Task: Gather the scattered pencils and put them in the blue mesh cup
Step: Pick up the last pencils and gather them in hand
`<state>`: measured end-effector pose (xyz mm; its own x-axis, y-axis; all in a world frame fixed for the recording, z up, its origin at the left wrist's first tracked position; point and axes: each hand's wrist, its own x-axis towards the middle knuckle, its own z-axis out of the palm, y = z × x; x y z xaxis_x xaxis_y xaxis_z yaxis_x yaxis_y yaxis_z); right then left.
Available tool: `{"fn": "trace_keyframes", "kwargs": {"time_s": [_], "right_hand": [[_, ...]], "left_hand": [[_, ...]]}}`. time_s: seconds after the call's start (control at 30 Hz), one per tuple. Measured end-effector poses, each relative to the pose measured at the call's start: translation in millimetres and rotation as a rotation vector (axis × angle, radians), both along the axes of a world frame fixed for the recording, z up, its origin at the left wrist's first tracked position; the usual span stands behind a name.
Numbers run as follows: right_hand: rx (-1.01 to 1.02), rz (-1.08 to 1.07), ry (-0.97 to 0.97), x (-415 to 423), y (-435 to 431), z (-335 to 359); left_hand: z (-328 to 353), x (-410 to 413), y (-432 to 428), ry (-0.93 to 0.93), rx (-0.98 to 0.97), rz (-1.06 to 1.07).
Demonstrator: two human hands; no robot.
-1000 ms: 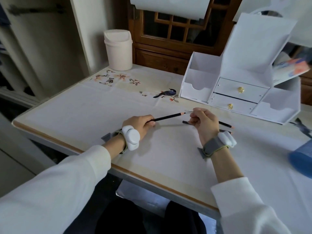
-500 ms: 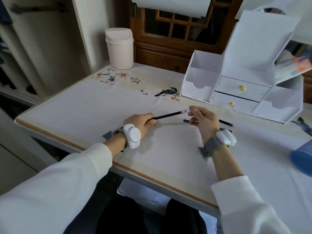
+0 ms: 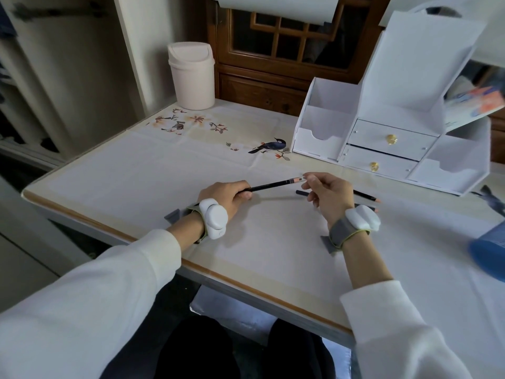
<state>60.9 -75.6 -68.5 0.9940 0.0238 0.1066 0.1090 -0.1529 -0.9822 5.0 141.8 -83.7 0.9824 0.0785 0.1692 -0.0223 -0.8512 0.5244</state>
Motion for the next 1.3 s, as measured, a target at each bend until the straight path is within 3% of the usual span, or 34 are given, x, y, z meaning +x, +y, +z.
{"fn": "trace_keyframes", "kwargs": {"time_s": [0.7,0.9,1.1,1.3], "right_hand": [[-0.253,-0.059,-0.059,4.6,-7.6,3.4],[-0.915,-0.154,-0.049,6.4,-27.9,1.8],[-1.051,-0.144,0.008,3.2,-28.3,6.3],[-1.089,-0.049,-0.096,10.9,-20.0,0.4]], "left_hand": [[3.7,-0.8,-3.5,0.024,0.030,0.014],[7.2,-2.6,-6.3,0.032,0.032,0.035],[4.7,-1.0,-6.3,0.013,0.070,0.062],[-0.9,2.2,-5.1,-0.023,0.067,0.093]]}}
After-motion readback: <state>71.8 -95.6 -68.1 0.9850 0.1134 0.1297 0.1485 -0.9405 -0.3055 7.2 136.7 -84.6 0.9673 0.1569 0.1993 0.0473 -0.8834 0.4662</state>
